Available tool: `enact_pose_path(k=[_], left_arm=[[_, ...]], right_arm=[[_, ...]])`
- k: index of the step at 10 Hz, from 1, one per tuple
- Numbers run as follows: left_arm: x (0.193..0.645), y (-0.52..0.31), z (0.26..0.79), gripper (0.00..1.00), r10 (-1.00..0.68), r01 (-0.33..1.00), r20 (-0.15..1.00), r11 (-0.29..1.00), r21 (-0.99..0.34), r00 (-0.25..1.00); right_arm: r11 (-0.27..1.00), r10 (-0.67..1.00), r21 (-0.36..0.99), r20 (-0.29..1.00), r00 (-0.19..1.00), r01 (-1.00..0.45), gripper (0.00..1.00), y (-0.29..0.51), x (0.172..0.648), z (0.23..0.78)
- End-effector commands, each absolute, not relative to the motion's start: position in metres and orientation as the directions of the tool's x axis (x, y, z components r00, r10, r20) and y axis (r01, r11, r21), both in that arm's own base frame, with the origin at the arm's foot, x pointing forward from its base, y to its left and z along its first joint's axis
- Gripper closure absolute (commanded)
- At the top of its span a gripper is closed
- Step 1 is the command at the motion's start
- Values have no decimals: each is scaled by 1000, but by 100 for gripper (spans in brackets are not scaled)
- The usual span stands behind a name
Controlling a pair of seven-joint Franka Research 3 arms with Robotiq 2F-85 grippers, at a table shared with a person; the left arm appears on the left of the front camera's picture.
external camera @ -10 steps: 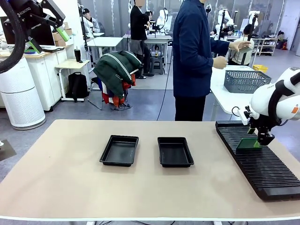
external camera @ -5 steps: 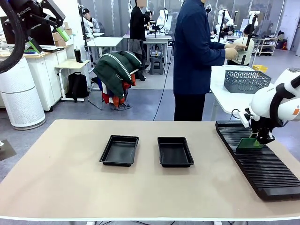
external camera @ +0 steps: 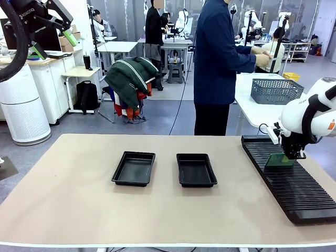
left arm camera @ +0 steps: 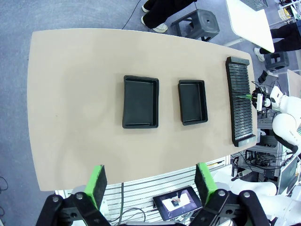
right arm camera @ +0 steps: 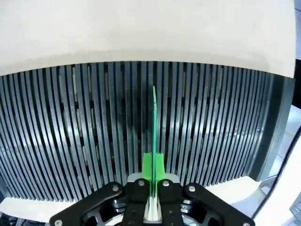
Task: Inspect and transfer BCBs to ESD trays.
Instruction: Pick up the Blank PCB from the PCB Rack and place it in the left ESD tray.
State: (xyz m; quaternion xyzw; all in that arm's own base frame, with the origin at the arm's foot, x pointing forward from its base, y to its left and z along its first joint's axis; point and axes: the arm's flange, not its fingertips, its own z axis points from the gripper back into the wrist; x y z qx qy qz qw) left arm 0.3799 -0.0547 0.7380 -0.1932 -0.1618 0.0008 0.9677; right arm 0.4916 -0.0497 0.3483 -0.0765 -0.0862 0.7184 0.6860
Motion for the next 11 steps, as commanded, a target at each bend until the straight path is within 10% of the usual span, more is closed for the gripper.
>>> enact_pose_path(k=[1,11], left_arm=[[379,-54,737,0,65,60,313,925,-375,948],[379,-54,737,0,65,60,313,925,-375,948]], right_arm=[[-59,998,-212,-33,-54,-975,100,-49,491,344],[-70,998,-225,-16,-68,-972,100,-49,486,366]])
